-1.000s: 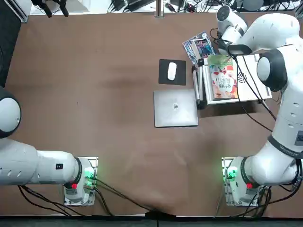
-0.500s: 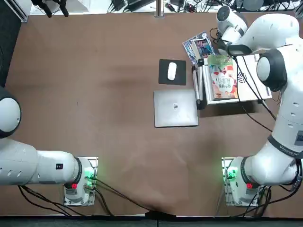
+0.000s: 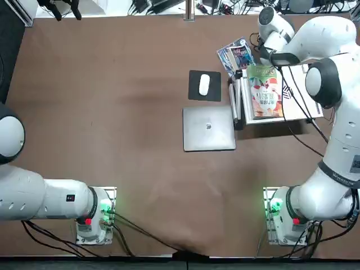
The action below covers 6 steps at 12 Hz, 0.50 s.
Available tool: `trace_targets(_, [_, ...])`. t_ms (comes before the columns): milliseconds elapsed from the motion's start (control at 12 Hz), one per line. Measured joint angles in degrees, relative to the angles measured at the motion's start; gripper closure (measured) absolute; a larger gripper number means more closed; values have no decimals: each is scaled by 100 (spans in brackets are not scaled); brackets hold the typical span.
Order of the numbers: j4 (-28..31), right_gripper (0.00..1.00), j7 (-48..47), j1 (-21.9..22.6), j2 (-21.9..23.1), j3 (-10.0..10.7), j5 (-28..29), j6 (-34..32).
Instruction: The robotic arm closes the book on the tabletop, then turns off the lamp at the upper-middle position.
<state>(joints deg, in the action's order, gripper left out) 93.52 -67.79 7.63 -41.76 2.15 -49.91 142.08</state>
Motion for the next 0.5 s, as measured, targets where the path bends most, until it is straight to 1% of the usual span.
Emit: trace_targets(500, [-25,99,0,-107,5,1,0,157])
